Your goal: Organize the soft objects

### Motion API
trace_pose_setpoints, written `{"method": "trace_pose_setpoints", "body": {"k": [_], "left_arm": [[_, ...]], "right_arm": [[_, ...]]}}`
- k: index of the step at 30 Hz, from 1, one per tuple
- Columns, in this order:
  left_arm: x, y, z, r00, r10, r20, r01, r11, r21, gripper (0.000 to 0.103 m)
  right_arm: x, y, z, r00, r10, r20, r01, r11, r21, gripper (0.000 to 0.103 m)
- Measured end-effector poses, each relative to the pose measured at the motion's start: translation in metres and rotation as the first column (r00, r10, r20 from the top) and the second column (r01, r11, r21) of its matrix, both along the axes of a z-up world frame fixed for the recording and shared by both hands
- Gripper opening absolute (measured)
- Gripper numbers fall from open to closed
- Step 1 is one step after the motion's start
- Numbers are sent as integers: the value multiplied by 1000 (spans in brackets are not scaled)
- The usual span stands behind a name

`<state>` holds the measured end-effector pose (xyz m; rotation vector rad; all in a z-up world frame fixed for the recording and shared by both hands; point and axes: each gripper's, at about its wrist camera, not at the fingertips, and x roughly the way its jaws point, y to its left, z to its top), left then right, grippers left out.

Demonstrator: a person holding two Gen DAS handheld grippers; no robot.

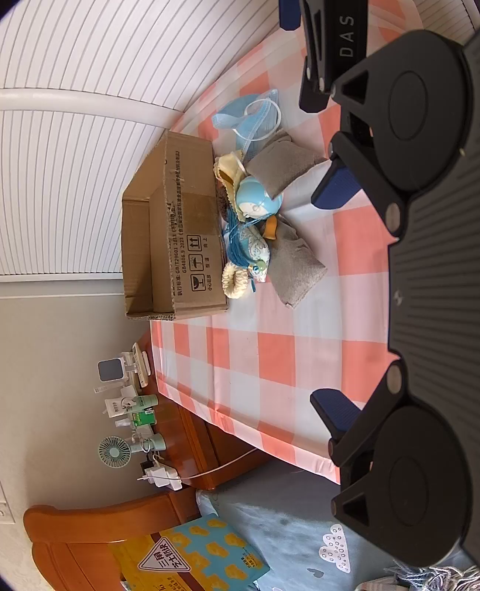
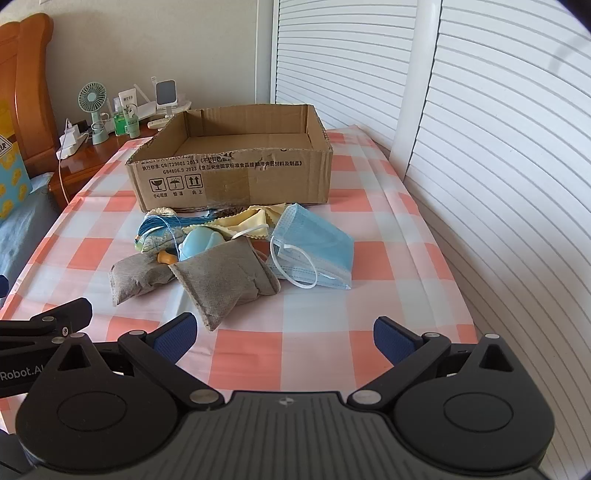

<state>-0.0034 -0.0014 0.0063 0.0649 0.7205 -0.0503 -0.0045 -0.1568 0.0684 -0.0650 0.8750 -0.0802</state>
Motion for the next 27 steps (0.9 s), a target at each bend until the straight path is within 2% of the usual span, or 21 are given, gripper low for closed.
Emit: {"method": "trace_pose_setpoints", "body": {"k": [27], "left_arm": [[2, -2, -1, 999, -27, 19, 27, 1000, -2, 102]], "right_arm": [[4, -3, 2, 1000, 16, 21, -16, 1000, -2, 103]]}}
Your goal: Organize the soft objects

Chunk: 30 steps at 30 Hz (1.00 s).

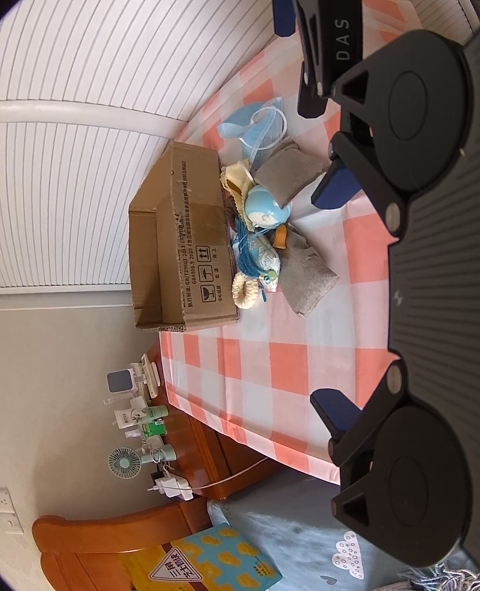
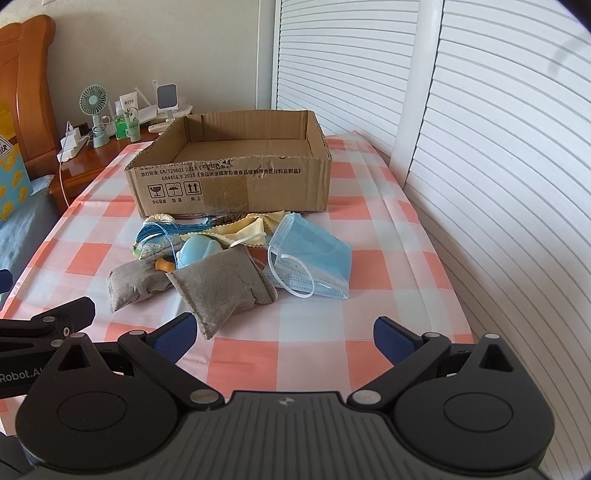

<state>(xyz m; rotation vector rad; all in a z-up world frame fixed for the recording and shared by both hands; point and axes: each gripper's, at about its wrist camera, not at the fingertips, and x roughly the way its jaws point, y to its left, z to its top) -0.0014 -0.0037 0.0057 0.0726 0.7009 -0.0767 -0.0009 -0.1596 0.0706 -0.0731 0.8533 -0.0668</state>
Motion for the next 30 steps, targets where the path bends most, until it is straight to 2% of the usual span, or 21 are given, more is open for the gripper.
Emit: {"method": "trace_pose_setpoints", "body": {"k": [8, 15, 24, 30], "left_arm": [[10, 4, 1, 999, -36, 29, 36, 999, -6, 103], [23, 8, -5, 998, -57, 13, 57, 998, -16, 103], [47, 10, -33, 995, -60, -77, 62, 998, 18, 103], [65, 8, -50, 990, -67, -128, 69, 998, 11, 103]], "right_arm": [[7, -2, -5, 999, 43, 15, -43, 999, 12, 103], [13, -9, -11, 998, 53, 28, -53, 998, 20, 103], [22, -20, -34, 997, 73, -12, -73, 997, 1, 103], [31, -29, -44, 997, 60, -37, -60, 998, 3, 103]]}}
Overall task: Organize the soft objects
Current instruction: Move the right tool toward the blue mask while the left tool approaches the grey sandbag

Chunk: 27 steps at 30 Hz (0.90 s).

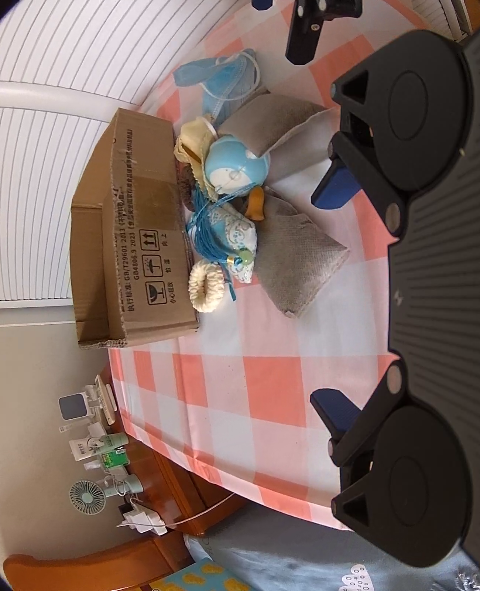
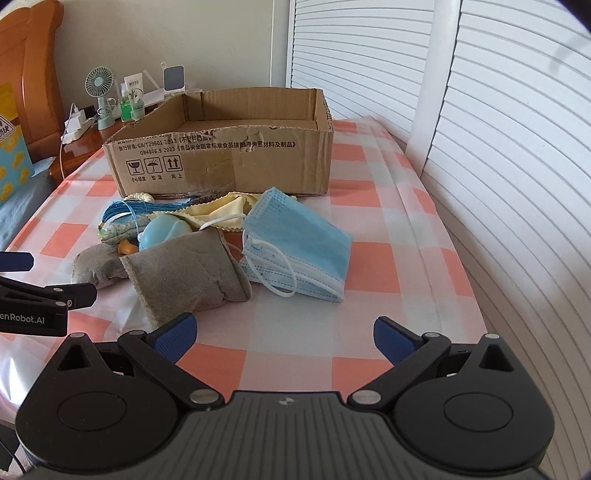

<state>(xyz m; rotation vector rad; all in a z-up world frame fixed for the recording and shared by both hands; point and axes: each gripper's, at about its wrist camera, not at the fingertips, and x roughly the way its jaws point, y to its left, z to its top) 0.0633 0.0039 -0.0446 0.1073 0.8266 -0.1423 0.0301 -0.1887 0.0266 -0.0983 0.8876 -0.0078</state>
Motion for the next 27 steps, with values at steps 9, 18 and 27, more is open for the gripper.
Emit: {"method": "trace_pose_setpoints", "body": {"k": [9, 18, 27], "left_arm": [[19, 6, -16, 999, 10, -50, -11, 1000, -24, 103], [25, 30, -18, 998, 30, -49, -31, 999, -30, 103], [26, 44, -20, 995, 85, -45, -87, 995, -48, 103]], "right_arm": [[11, 0, -7, 1000, 25, -16, -25, 1000, -13, 103], [11, 4, -22, 996, 63, -67, -64, 998, -12, 103], [-1, 0, -28, 994, 109, -13, -110, 994, -19, 103]]}}
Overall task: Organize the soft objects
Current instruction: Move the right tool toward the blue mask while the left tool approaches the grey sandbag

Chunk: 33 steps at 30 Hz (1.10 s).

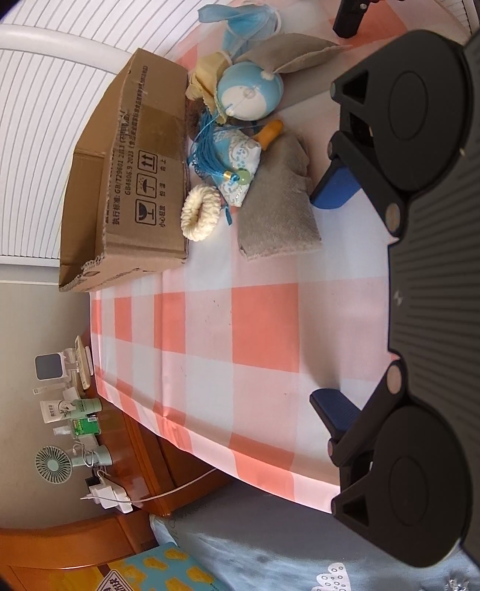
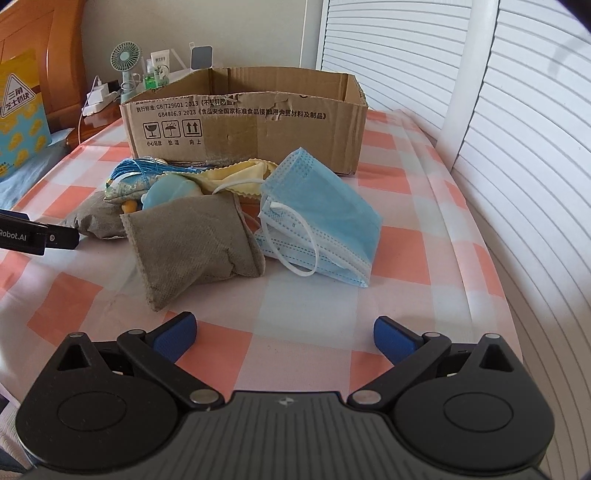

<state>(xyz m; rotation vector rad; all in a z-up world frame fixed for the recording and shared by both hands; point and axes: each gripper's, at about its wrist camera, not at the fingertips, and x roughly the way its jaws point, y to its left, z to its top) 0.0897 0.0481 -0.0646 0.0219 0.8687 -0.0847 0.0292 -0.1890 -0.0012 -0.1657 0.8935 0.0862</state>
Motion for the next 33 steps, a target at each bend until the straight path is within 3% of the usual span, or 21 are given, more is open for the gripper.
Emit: {"method": "trace_pose_setpoints", "body": {"k": [8, 15, 18, 25, 33], "left_arm": [[-1, -1, 0, 1000, 23, -2, -23, 1000, 1, 103], [-5, -1, -1, 999, 29, 17, -29, 1000, -2, 103], [-7, -1, -2, 999, 31, 27, -31, 1000, -3, 103], [-8, -1, -2, 999, 37, 29, -37, 999, -3, 103], [-9, -2, -2, 999, 40, 31, -40, 999, -4, 103]], "right_arm": [[-4, -10, -1, 999, 21, 25, -21, 1000, 10, 103], [3, -19, 1, 999, 39, -11, -38, 999, 10, 103], [9, -22, 6, 993, 103, -50, -103, 995, 5, 103], [37, -22, 32, 938, 346, 23, -340, 930, -140, 103], [74, -14, 16, 881, 462, -102, -470, 879, -82, 103]]}}
